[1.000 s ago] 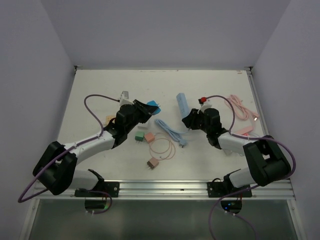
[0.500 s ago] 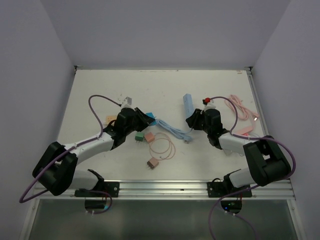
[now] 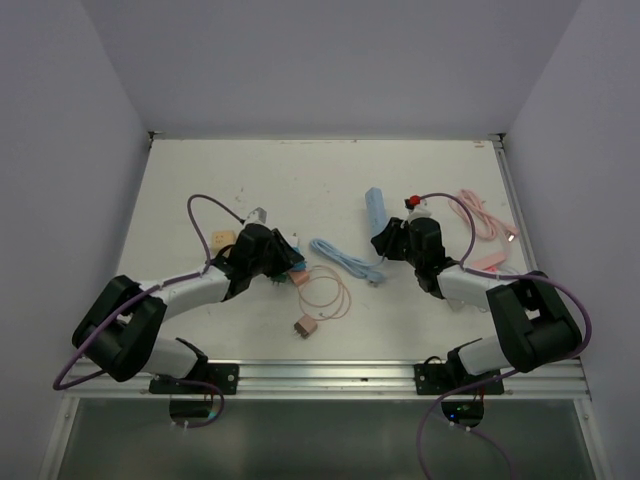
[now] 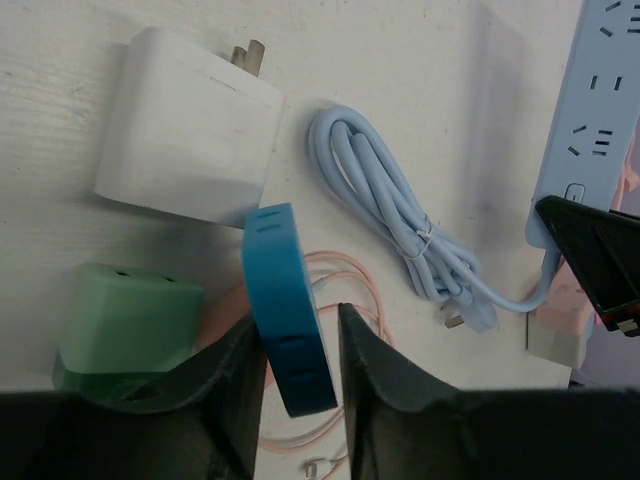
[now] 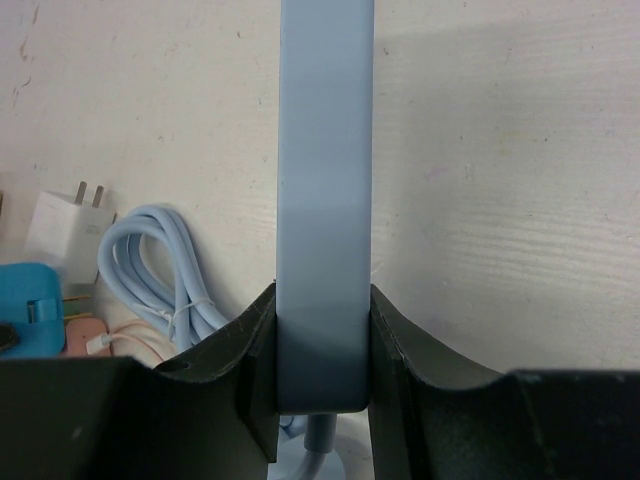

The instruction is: Pull the plug off the socket

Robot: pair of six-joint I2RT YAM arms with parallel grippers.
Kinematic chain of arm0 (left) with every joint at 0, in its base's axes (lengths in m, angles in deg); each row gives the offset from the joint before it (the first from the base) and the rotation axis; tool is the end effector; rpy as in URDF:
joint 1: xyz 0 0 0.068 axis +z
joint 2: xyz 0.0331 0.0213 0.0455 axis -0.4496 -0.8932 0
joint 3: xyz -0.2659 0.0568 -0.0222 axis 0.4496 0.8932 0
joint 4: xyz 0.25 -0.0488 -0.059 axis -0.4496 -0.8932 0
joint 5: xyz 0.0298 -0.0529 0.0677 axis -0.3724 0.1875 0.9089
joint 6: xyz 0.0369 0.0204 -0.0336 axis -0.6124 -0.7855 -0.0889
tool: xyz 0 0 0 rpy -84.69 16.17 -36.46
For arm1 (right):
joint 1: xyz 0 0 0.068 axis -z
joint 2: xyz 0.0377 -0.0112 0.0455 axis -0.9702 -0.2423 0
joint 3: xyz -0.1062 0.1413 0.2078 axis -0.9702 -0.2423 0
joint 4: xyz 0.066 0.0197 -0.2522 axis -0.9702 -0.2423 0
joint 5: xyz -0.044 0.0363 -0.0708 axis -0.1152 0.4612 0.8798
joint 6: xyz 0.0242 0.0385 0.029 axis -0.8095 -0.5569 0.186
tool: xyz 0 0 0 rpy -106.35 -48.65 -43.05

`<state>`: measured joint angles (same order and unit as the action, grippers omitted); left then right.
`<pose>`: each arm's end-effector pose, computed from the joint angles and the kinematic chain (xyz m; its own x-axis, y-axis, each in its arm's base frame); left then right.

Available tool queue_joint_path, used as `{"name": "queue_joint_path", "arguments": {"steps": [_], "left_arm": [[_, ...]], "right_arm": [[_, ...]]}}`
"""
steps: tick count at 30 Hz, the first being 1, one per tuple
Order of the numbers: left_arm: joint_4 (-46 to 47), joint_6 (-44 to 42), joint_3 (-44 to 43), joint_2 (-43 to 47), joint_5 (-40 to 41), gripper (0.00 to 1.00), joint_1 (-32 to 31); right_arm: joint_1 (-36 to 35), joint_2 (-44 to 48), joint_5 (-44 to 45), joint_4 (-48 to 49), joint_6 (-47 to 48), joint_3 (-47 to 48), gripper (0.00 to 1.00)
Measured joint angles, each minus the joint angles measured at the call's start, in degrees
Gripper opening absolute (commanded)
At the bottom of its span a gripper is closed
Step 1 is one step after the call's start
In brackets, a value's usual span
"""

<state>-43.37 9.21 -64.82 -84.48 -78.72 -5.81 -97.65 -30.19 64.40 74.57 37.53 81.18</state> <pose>0.2271 -0.1455 0.1671 -0.7412 -0.5420 -0.3960 -0.1636 0.7180 -0.6765 0.2561 0.1035 0.1657 -0.5542 0.3024 -0.7755 -0.1566 0.8772 0.4539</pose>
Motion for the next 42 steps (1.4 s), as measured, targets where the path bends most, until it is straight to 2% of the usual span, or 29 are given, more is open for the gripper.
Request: {"name": "queue_joint_path", "arguments": {"steps": [2, 5, 6, 9, 12, 16, 20, 23, 28, 31, 35, 42], "left_arm": [[-0.11, -0.33, 0.0, 0.0, -0.02, 0.48, 0.15], [-0.59, -1.16, 0.0, 0.07, 0.04, 0.64, 0.31], [-0.9, -1.4, 0.0, 0.13, 0.04, 0.74, 0.33], [-2.36, -1.97, 0.0, 1.14, 0.11, 0.89, 0.44], [-5.38, -2.78, -0.72, 3.58, 0.42, 0.98, 0.72], [-12.68, -5.88, -5.99, 7.34, 1.84, 1.0, 1.81], [-20.35, -11.06, -14.75, 10.23, 4.33, 1.0, 4.63], [-24.81, -15.19, -20.83, 11.34, 4.72, 1.0, 8.46], [-30.42, -21.27, -27.54, 11.76, 4.26, 1.0, 18.56], [-32.48, -24.35, -28.46, 11.76, 5.18, 1.0, 22.1], [-32.68, -27.63, -26.56, 12.61, 6.97, 1.0, 22.62], [-33.03, -31.23, -22.29, 14.47, 10.78, 0.99, 22.73]], "right_arm": [[0.0, -0.02, -0.15, 0.0, 0.02, 0.0, 0.0], [0.02, -0.09, -0.48, 0.0, 0.09, 0.0, 0.0], [0.02, -0.13, -0.61, -0.02, 0.13, 0.0, 0.0], [0.04, -0.31, -1.36, -0.04, 0.17, 0.07, 0.0], [0.07, -0.85, -1.62, -0.55, 0.24, 0.52, 0.0], [0.11, -2.38, -1.73, -3.15, 0.85, 3.1, 0.0], [0.2, -3.58, -1.62, -7.69, 1.95, 7.8, 0.0], [0.22, -4.74, -1.27, -11.1, 3.21, 12.76, 0.0], [0.22, -10.34, 0.5, -17.27, 5.66, 25.92, 0.0], [0.22, -15.19, 2.21, -20.52, 7.26, 36.09, 0.0], [0.26, -20.11, 4.42, -22.64, 8.46, 47.25, 0.0], [0.35, -29.86, 6.1, -23.39, 9.25, 59.8, 0.0]]}}
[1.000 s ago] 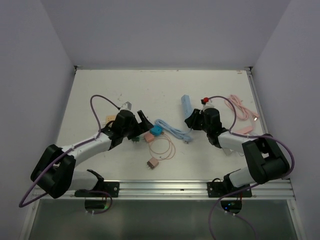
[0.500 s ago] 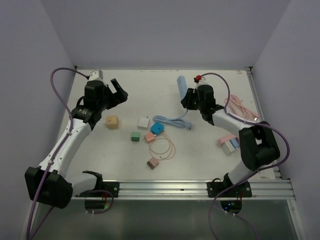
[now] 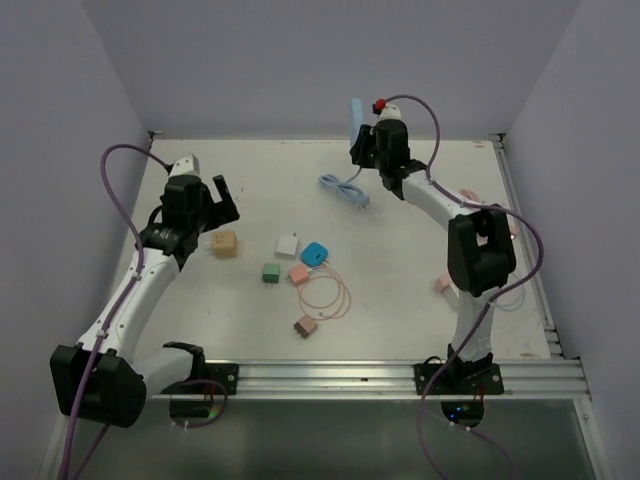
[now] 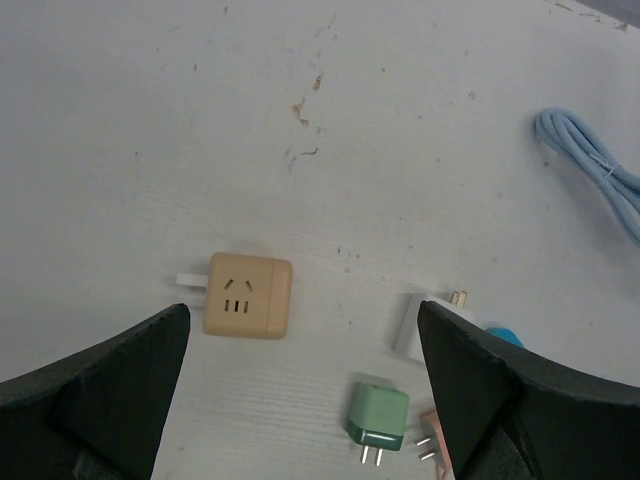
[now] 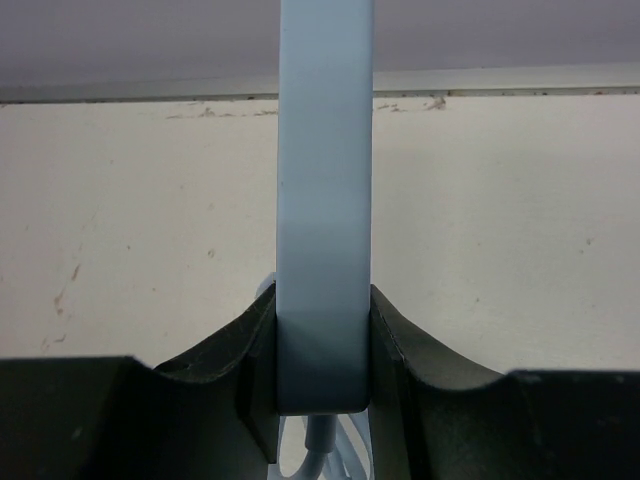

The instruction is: Pull the plug off the socket

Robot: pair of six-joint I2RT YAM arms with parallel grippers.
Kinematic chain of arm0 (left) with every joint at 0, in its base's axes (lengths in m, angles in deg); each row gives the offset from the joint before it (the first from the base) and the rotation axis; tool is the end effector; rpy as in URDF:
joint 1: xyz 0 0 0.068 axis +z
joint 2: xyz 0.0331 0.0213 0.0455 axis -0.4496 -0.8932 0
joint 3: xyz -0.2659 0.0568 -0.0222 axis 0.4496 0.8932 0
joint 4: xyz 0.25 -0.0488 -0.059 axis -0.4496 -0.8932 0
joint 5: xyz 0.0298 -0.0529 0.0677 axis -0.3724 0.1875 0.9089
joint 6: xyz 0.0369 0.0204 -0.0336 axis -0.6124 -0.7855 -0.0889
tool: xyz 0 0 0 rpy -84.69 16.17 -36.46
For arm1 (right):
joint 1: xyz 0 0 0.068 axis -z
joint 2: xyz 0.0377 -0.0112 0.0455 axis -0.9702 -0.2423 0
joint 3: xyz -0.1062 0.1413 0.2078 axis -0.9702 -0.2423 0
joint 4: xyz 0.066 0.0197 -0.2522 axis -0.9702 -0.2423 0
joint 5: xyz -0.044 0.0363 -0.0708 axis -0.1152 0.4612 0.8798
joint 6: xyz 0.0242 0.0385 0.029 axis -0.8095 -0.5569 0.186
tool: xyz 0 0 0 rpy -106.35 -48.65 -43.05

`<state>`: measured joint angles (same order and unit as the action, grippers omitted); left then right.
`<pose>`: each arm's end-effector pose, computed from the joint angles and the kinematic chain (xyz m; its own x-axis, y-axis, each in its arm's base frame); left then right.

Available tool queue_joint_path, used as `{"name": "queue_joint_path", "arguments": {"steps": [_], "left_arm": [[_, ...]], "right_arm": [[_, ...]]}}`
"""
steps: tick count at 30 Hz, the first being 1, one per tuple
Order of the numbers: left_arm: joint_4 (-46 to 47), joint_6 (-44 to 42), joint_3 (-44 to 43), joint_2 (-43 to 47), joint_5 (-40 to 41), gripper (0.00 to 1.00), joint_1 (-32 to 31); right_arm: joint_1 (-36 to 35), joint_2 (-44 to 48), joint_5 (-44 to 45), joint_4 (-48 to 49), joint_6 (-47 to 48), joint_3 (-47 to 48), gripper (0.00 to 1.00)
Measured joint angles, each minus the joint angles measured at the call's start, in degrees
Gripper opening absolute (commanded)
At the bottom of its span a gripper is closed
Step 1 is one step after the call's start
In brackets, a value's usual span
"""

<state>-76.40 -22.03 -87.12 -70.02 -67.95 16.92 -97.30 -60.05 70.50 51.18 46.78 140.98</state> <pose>0.2482 -0.0367 0.3068 -0.5108 -0.3751 -0.7735 -0.2324 0.9265 -0.2958 0.4392 0.1691 0.2789 -0.3974 0.2085 -0.8937 -0.1849 0.9357 0.3005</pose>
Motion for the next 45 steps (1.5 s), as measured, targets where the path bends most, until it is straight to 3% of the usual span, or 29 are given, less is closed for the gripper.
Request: {"name": "queue_joint_path", "arguments": {"steps": [10, 13, 14, 16, 22, 27, 28, 32, 39, 45], "left_arm": [[0.07, -1.16, 0.87, 2.58, 3.3, 1.0, 0.04], [0.02, -1.25, 0.94, 2.75, 3.85, 1.0, 0.04], [0.04, -1.27, 0.94, 2.86, 4.02, 1.0, 0.04], [0.07, -1.27, 1.01, 2.99, 4.15, 1.0, 0.04], [0.04, -1.27, 1.14, 3.06, 4.59, 1.0, 0.04], [0.0, -1.27, 1.27, 3.13, 5.16, 0.99, 0.04], [0.0, -1.27, 1.29, 3.19, 5.31, 1.0, 0.04], [0.0, -1.27, 1.29, 3.78, 6.01, 1.0, 0.04], [-0.02, -1.29, 1.29, 4.72, 7.34, 1.0, 0.04], [-0.04, -1.27, 1.33, 4.96, 7.87, 1.0, 0.04]], "right_arm": [[0.0, -17.0, -4.42, -5.97, -0.57, 7.56, 0.0], [-0.04, -19.28, -6.12, -8.37, -0.68, 9.79, 0.14], [-0.07, -19.8, -6.47, -9.05, -0.68, 10.51, 0.28], [-0.09, -20.35, -7.13, -10.4, -0.68, 11.69, 0.44], [-0.15, -20.87, -7.37, -12.66, -1.07, 14.43, 0.81], [-0.15, -20.26, -5.75, -13.68, -0.98, 13.14, 0.94], [-0.15, -19.45, -5.14, -13.75, -0.92, 12.0, 0.98], [-0.13, -12.0, 0.2, -16.09, -0.61, 4.61, 0.99], [1.44, 11.15, 11.69, -17.9, -2.1, -11.56, 0.99], [7.91, 27.96, 19.43, -20.7, -7.37, -23.89, 0.99]]}}
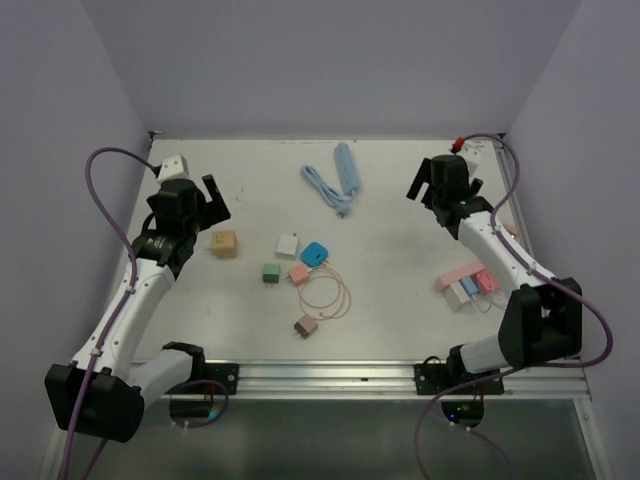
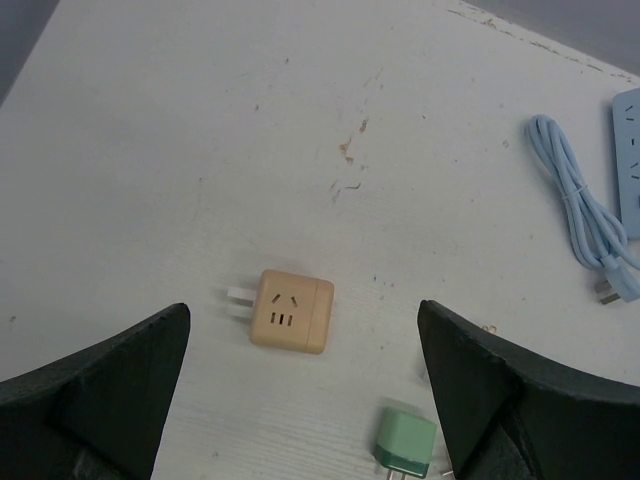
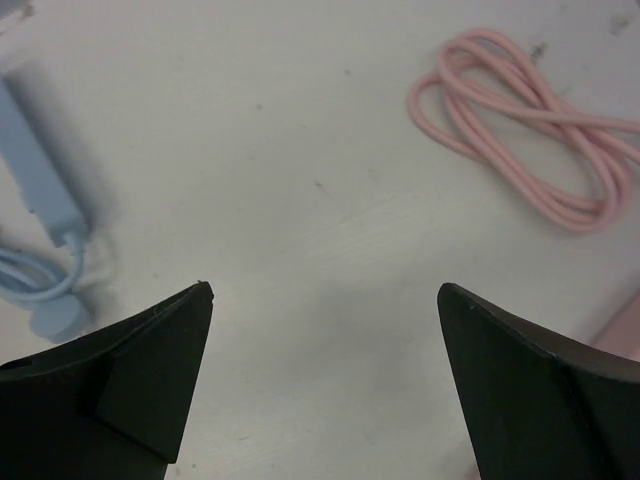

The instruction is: Pull the plug off the socket

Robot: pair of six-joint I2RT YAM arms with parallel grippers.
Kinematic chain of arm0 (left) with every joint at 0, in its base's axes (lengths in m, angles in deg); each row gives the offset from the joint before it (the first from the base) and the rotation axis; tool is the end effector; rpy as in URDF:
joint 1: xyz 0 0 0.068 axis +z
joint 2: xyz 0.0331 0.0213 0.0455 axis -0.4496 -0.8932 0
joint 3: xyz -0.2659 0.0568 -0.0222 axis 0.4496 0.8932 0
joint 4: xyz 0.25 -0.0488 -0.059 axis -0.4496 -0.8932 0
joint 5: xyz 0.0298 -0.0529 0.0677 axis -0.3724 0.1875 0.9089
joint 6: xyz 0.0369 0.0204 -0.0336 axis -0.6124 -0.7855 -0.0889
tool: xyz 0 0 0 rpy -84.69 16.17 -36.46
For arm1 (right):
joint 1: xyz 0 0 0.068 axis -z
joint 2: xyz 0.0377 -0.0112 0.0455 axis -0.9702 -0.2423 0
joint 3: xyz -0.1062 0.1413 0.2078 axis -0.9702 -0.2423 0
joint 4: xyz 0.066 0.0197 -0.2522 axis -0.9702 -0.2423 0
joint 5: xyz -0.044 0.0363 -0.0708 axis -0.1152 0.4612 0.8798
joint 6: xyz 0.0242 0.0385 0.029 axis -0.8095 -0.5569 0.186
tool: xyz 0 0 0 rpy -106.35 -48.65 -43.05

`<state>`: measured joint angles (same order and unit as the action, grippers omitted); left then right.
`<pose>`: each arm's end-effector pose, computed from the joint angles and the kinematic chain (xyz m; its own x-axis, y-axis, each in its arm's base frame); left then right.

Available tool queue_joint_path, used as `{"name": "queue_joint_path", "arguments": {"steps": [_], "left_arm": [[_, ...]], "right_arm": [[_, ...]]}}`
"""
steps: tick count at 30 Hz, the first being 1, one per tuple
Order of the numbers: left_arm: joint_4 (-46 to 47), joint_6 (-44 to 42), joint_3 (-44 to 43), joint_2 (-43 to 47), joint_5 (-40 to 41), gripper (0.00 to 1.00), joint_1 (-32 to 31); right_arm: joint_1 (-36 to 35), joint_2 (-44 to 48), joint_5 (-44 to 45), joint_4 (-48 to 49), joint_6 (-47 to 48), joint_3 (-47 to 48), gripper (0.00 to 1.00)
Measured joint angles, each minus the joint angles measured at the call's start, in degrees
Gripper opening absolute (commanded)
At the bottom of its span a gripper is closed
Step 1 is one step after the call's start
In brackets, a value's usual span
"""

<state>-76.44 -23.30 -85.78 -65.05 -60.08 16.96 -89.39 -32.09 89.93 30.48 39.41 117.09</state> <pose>0.2302 -0.0286 0.3186 -0.4143 -0.3577 -0.8369 -0.3096 0.9201 -0.2399 0.3239 0.0630 0.2880 -0.4676 0.3213 -0.8235 0.3449 0.9241 0.1647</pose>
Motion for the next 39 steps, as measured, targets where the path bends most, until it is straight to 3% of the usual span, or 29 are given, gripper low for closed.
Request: {"name": "queue_joint_path", "arguments": {"steps": [7, 16, 23, 27, 34, 39], "left_arm": [[-0.02, -0.02, 0.15, 1.14, 0.5, 1.0, 0.0], [-0.02, 0.0, 0.17, 1.2, 0.44, 1.0, 0.0], [0.0, 0.0, 0.17, 0.9, 0.35, 1.0, 0.0], [0.0, 0.0, 0.26, 0.48, -0.07, 1.0, 0.0], [0.02, 0.0, 0.57, 0.22, -0.7, 1.0, 0.0], [0.02, -0.02, 0.72, 0.17, -0.85, 1.0, 0.0]], "right_arm": [[7.19, 10.71, 5.46, -8.02, -6.8, -11.17, 0.97], [19.08, 12.96, 4.24, -10.86, -11.54, -19.41, 0.95], [19.37, 10.4, 1.18, -10.25, -12.5, -19.89, 0.92], [19.37, 8.22, -1.46, -8.57, -11.89, -20.15, 0.84], [19.34, 5.55, -6.05, -4.74, -6.51, -20.11, 0.8], [15.02, 2.51, -9.01, -2.71, -1.44, -17.81, 0.79]]}}
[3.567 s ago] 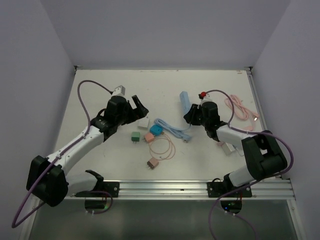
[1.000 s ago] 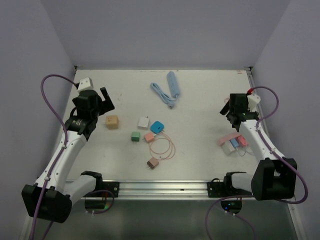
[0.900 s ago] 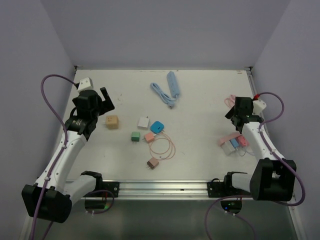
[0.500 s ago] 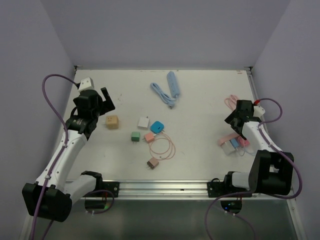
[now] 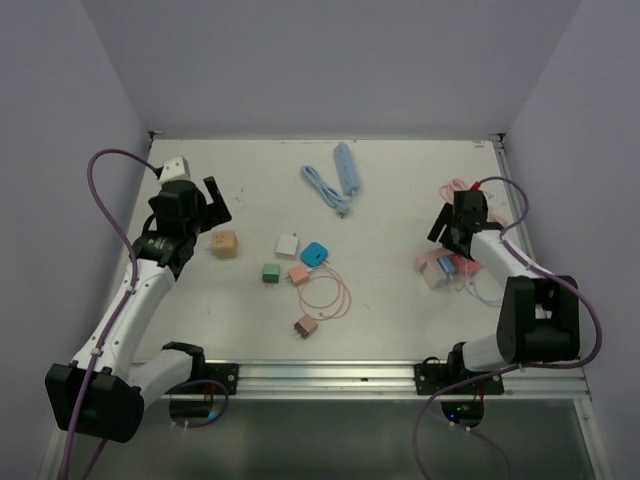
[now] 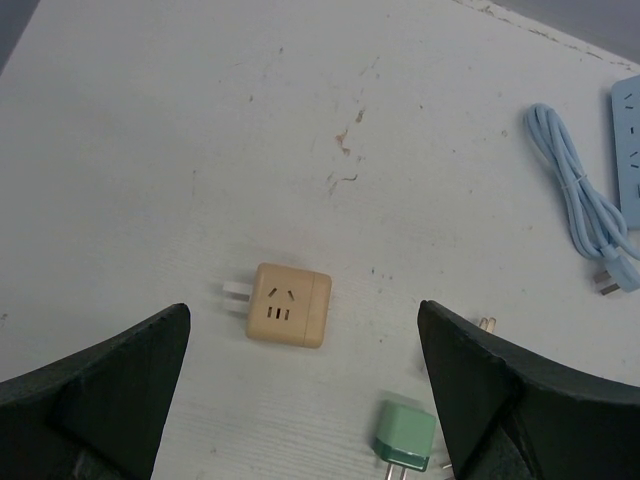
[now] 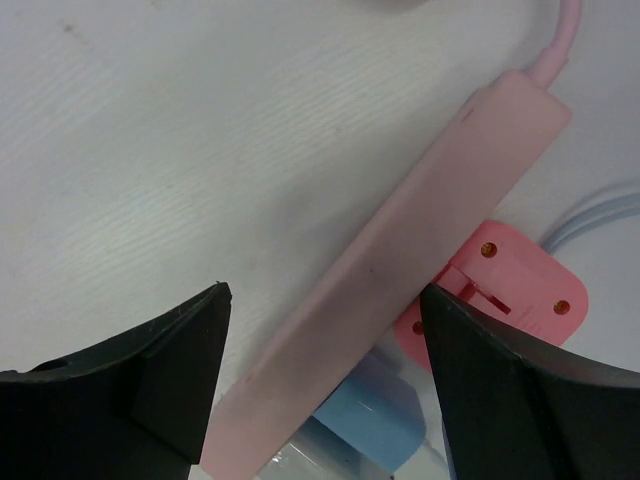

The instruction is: Pull the plug off the socket

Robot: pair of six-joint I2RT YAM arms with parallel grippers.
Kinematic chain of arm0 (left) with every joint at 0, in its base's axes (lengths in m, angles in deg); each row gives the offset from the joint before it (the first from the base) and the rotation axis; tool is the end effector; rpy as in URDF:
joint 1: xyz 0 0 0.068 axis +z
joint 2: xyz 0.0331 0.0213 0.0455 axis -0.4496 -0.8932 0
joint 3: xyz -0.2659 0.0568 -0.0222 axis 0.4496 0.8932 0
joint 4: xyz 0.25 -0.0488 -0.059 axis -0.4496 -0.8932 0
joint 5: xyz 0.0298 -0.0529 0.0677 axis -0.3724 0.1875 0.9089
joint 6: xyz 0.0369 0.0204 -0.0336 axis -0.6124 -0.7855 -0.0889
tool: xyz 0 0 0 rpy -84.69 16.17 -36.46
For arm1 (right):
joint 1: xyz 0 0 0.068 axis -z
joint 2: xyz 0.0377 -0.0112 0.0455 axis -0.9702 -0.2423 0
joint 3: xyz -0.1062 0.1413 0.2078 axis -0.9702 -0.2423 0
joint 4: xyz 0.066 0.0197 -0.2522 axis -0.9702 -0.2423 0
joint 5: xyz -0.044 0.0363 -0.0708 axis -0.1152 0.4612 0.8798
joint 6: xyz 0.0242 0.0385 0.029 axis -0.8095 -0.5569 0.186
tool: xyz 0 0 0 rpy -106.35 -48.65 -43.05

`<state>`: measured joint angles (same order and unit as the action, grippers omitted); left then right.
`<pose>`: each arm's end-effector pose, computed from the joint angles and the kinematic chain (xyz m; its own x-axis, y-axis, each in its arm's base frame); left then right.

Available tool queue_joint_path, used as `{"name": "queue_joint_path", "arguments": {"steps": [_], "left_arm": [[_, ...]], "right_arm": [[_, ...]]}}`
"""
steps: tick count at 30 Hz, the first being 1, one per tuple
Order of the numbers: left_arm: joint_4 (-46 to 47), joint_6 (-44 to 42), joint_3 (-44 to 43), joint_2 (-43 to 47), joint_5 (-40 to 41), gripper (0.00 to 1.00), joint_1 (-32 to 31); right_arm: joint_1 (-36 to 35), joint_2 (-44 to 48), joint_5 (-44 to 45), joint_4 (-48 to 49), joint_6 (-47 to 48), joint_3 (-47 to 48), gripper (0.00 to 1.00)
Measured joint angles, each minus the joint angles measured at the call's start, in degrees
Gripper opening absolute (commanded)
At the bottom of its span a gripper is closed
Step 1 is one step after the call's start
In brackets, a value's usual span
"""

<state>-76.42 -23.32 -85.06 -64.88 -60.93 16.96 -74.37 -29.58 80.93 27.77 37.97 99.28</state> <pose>0.2293 -0.0290 0.3148 -0.4276 -0.3570 -0.8305 -0.3003 0.9226 -0.2420 0.2797 -0.0164 0.1961 -0.6302 0.4831 -0.6078 0.5363 0.8369 0.1092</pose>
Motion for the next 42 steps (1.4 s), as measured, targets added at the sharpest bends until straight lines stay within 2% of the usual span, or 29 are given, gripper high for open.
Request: {"name": "queue_joint_path", "arguments": {"steps": [10, 16, 21, 31, 38, 42], "left_arm": [[0.0, 0.0, 0.11, -0.2, -0.04, 1.0, 0.0], [0.02, 0.0, 0.2, -0.7, -0.26, 1.0, 0.0], [0.02, 0.0, 0.35, -1.36, -0.87, 1.0, 0.0], [0.98, -0.79, 0.44, -1.68, -4.15, 1.0, 0.0], [4.33, -3.06, 2.45, -1.9, -14.4, 0.98, -0.02], [7.02, -5.31, 2.99, -2.89, -19.74, 0.98, -2.34]], "right_arm": [[-14.82, -5.49, -9.75, 3.61, 8.81, 4.92, 0.8], [-19.19, -5.18, -15.08, 3.1, 10.69, 5.42, 0.8], [-19.21, -1.2, -13.81, 1.55, 10.67, 5.44, 0.82], [-18.18, 8.02, -1.79, -0.04, 7.02, 5.16, 0.78], [-10.6, 11.89, -3.23, 0.74, 1.46, -0.96, 0.77], [-8.31, 13.79, -4.76, 0.9, -1.27, -3.69, 0.78]]}}
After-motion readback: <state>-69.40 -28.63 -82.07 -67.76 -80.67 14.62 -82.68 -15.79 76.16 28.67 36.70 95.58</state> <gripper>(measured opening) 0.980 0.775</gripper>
